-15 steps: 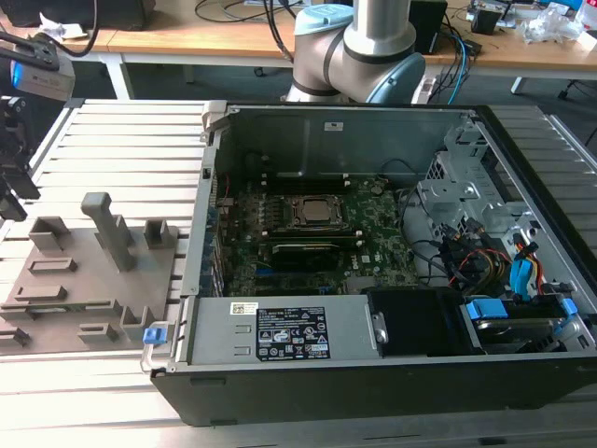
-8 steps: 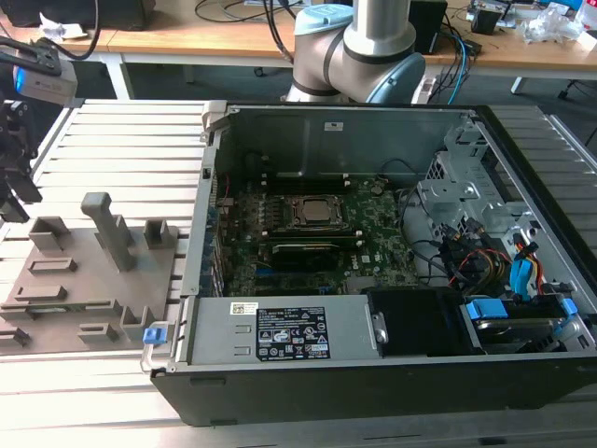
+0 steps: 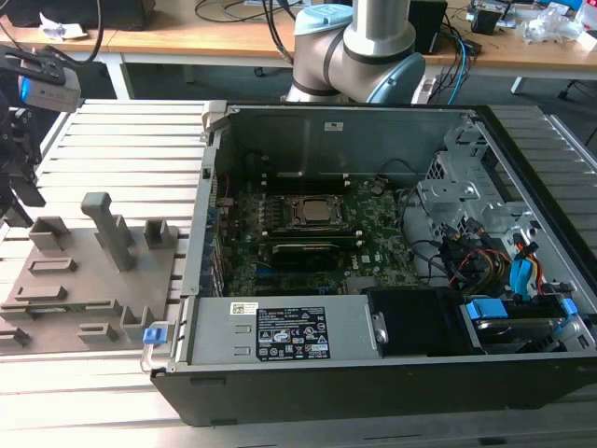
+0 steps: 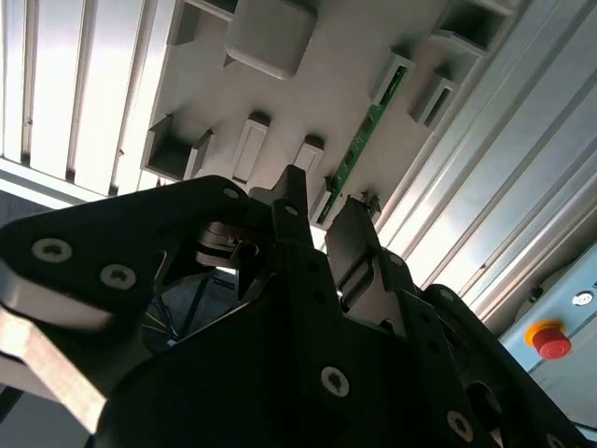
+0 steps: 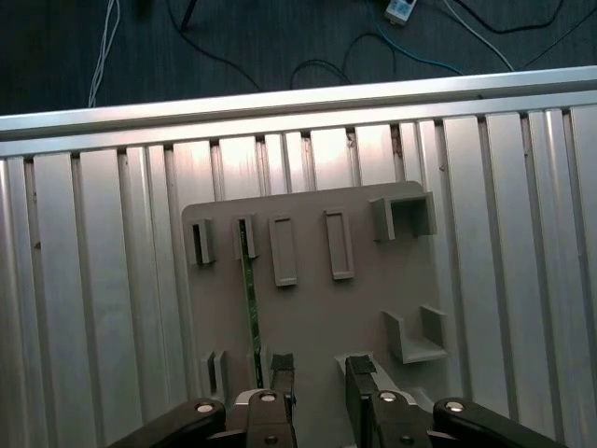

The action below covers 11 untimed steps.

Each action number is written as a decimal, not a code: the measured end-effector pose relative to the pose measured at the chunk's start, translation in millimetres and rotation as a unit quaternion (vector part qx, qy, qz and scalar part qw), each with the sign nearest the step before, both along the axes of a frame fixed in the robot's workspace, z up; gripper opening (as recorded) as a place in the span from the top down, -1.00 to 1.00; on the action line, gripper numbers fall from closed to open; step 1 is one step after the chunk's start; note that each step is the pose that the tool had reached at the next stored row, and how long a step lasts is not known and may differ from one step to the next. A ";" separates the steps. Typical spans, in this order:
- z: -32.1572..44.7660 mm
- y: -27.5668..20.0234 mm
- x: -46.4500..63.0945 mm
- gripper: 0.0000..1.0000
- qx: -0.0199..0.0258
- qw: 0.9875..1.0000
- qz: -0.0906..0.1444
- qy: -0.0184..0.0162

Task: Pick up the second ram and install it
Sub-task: 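Pick up the second ram and move it above second insertion slot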

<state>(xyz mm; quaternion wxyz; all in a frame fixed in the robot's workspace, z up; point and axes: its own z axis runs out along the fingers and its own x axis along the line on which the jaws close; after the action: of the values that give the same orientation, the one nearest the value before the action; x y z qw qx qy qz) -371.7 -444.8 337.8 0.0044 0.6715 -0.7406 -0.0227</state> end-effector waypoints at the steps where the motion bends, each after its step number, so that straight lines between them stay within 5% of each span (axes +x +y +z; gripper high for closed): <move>1: -1.1 0.0 0.0 0.28 0.000 1.000 0.000 0.000; 11: -14.6 0.0 0.0 0.28 0.000 1.000 0.000 0.000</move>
<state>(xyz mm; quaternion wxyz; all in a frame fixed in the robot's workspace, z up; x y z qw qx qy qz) -371.7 -444.8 323.1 0.0044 0.6715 -0.7406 -0.0227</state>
